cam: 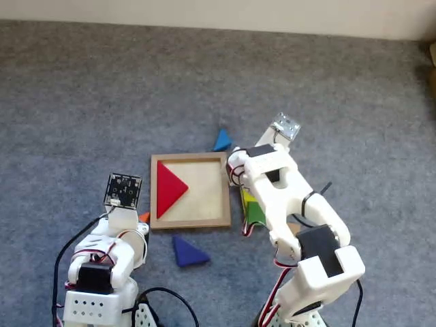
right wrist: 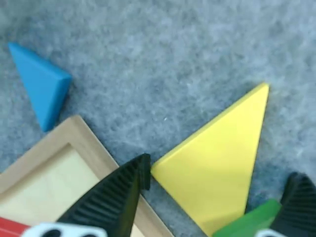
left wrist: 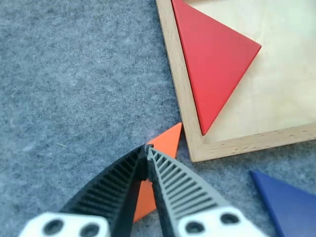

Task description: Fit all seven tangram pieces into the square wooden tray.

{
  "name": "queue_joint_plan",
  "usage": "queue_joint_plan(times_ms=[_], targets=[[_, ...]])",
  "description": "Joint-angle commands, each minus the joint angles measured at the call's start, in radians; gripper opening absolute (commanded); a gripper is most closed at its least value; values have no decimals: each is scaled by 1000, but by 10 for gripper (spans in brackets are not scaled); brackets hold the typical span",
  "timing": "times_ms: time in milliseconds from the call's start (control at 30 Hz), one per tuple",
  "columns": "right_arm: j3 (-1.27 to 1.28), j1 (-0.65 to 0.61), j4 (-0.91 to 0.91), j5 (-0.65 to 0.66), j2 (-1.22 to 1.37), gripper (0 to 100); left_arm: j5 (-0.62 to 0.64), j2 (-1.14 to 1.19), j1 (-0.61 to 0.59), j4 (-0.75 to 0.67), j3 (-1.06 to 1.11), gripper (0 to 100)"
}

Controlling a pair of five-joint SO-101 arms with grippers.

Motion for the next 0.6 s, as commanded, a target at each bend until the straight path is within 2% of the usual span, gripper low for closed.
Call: queue_joint_plan(times_ms=[0,167,567], targets=[[-59,21,-18,-6,16,397,9,1,-4,5,21,9],[-96,21,-12,-2,101,397,9,1,-4,5,21,9],[-136,24,36,-2,104,397,9,1,-4,5,21,9]])
